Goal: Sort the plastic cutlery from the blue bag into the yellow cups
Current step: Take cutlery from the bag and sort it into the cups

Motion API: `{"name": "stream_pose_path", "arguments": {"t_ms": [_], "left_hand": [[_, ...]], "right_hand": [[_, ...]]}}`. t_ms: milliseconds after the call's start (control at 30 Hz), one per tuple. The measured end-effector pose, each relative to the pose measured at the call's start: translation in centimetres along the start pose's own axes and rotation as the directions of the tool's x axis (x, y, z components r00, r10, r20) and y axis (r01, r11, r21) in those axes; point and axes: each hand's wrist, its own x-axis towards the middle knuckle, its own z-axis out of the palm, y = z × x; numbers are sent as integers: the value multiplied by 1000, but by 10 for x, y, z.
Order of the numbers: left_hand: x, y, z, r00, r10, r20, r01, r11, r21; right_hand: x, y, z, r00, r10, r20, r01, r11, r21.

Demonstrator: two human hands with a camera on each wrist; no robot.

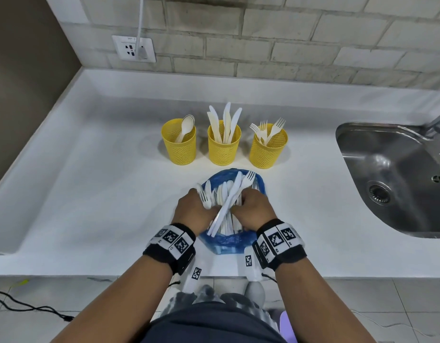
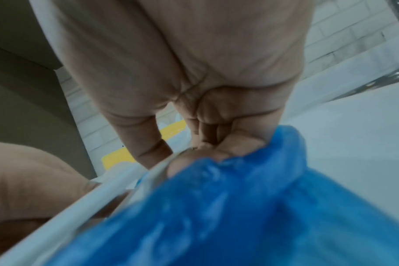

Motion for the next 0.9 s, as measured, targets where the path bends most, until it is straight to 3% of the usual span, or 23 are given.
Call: {"name": "stream_pose_path", "arguments": {"t_ms": [167, 267, 367, 533, 667, 800, 900], "left_hand": [[5, -1, 1, 998, -19, 58, 29, 984, -177], [4, 0, 6, 995, -45, 89, 63, 975, -211], [3, 4, 12, 997, -5, 71, 20, 976, -216], [3, 12, 18, 997, 59, 53, -52, 990, -134], [6, 10, 15, 1000, -29, 3, 29, 988, -149], [7, 8, 13, 999, -44, -14, 41, 982, -182], [6, 6, 15, 1000, -13, -6, 11, 977, -211]], "right_hand": [[-3, 2, -2, 999, -42, 12, 40, 993, 108], [-5, -1, -4, 999, 34, 38, -41, 977, 209], [-3, -4, -3, 995, 95, 35, -101, 951, 292], [0, -1, 8, 995, 28, -99, -11, 985, 173], [-2, 6, 2, 990, 34, -138, -6, 980, 200], [0, 11, -3, 994, 45, -99, -18, 967, 255], [1, 10, -3, 997, 73, -31, -54, 910, 411]]}}
